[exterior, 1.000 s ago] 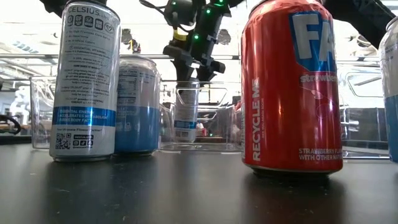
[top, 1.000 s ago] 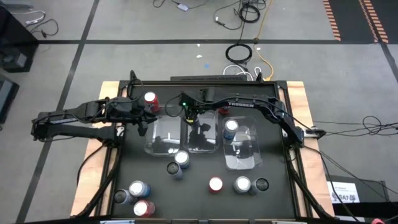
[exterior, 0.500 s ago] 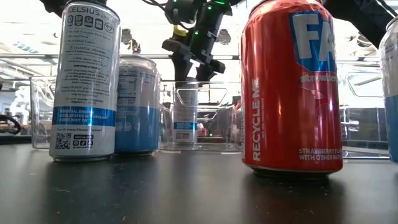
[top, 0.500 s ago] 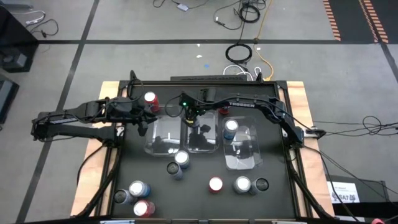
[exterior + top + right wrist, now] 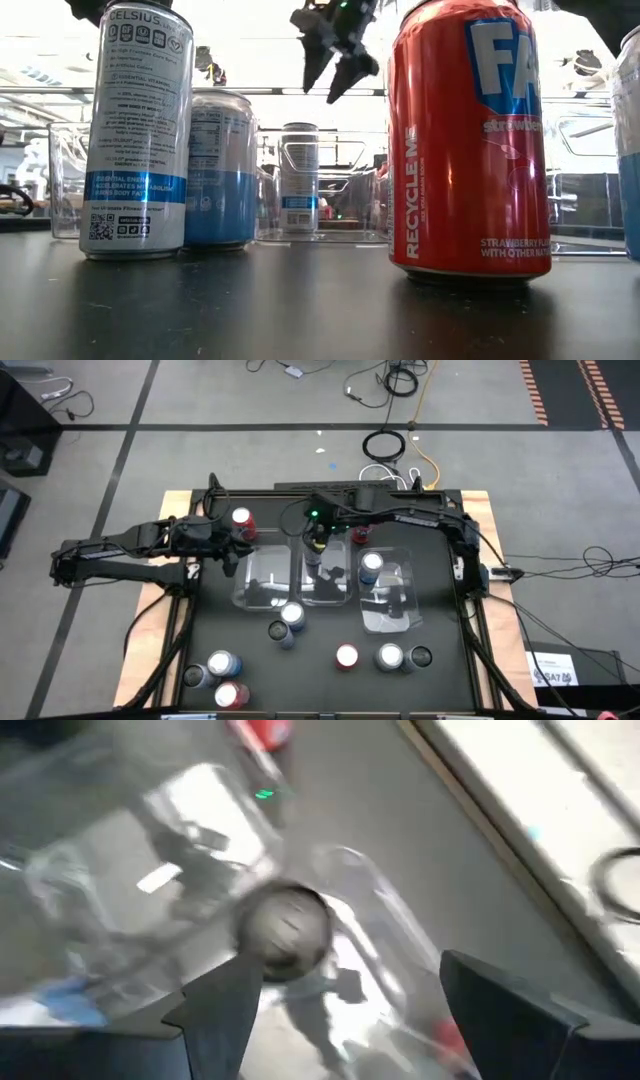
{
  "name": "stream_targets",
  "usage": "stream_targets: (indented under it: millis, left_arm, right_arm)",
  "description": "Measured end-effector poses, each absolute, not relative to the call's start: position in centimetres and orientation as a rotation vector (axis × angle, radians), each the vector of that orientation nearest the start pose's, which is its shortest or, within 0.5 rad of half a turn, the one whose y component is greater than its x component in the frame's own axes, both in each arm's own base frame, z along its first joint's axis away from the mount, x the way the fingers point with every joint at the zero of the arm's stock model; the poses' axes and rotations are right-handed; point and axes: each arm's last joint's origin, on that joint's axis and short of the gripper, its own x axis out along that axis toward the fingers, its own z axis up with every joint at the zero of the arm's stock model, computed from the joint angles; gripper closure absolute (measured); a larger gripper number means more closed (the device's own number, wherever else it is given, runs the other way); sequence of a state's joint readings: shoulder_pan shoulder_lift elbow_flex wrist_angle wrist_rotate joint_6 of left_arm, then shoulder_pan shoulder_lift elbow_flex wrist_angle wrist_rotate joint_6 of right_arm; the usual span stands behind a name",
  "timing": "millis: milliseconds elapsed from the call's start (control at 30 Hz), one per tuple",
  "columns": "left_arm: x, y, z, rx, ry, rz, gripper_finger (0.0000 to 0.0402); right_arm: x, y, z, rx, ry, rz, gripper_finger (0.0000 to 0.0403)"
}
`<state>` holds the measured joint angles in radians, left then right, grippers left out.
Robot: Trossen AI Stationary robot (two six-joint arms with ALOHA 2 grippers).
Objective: Sort soda cans
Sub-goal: Put the red soda can into the top left transparent bin
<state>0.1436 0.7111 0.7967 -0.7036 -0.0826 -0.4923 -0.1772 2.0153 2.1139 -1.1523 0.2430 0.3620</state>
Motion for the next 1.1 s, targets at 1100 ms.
stream_targets:
  millis: [1100]
  left_arm:
    - [14.1, 2.5, 30.5, -0.519, 0.465, 0.449, 0.0297]
  right_arm:
    - [22.3, -11.8, 30.4, 0.547, 1.059, -0.894, 0.0104]
